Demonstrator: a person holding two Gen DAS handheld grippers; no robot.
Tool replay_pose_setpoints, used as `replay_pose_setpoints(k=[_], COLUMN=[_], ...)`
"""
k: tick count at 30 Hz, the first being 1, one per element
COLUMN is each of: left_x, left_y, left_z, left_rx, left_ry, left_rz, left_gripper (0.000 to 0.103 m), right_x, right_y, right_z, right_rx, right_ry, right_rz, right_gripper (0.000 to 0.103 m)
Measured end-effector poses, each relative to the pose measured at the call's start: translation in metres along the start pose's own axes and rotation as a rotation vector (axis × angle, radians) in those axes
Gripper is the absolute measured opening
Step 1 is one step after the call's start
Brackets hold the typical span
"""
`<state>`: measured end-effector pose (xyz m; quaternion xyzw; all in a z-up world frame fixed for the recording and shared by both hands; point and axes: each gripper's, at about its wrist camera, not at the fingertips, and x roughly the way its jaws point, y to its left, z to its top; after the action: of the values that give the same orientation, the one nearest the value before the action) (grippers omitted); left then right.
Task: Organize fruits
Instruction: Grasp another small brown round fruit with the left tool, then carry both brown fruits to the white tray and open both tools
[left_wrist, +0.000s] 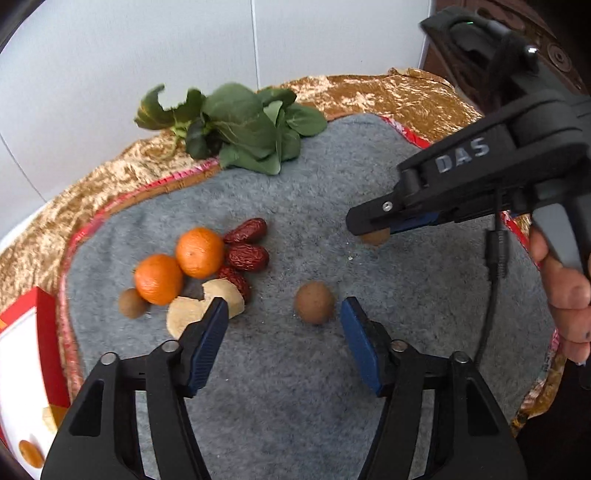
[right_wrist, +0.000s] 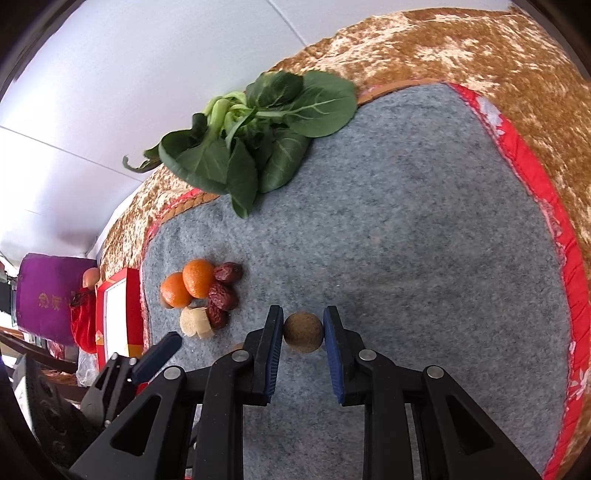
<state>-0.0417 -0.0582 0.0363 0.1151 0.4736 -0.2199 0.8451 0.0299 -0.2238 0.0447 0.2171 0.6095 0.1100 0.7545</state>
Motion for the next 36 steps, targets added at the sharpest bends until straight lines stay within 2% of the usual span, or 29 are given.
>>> replay_pose_setpoints(k=[4, 5, 7, 10, 14, 17, 23, 28, 32, 36], left_x=[0.004, 0.005, 0.009, 0.015, 0.016, 0.021, 0.019, -0.004, -0.033, -0.061], left_y=[-0.007, -0.009, -0.011, -0.013, -0.012, -0.007, -0.008, 0.003, 0.021, 0.056], left_z=[0.003, 0.004, 0.006, 0.006, 0.007, 0.007, 0.006, -0.001, -0.008, -0.019], left_rx=[0.005, 0.002, 0.001, 0.006, 0.005, -0.013, -0.005, -0.019, -0.044, -0.096], left_ry=[-0.017, -0.018, 0.000, 0.032, 0.027, 0.036, 0.026, 0.002, -0.034, -0.059], left_rz=[-0.003, -0.007, -0.029, -0.044, -0.057, -0.074, -0.077, -0.054, -0.005, 0.077], left_gripper=[0.057, 0.054, 0.040, 0.039, 0.033, 0.021, 0.021, 0.021, 0.021, 0.021], right_x=[-0.004, -0.004, -0.005, -0.005, -0.009, -0.008, -0.009, -0.013, -0.014, -0.011], right_y=[-0.005, -0.006, -0.005, -0.008, -0.014, -0.011, -0.009, 0.001, 0.019, 0.052], right_z=[0.002, 0.002, 0.001, 0.001, 0.001, 0.000, -0.001, -0.002, -0.005, -0.012], right_rx=[-0.001, -0.003, -0.008, -0.001, 0.007, 0.002, 0.006, -0.012, -0.045, -0.104], right_ry=[-0.001, 0.001, 0.000, 0.002, -0.001, 0.002, -0.003, -0.014, -0.022, -0.025], right_rz=[0.005, 0.008, 0.008, 0.006, 0.004, 0.008, 0.004, 0.037, 0.089, 0.159], right_gripper=[0.023, 0.023, 0.023, 0.023, 0.023, 0.023, 0.023, 0.023, 0.023, 0.023])
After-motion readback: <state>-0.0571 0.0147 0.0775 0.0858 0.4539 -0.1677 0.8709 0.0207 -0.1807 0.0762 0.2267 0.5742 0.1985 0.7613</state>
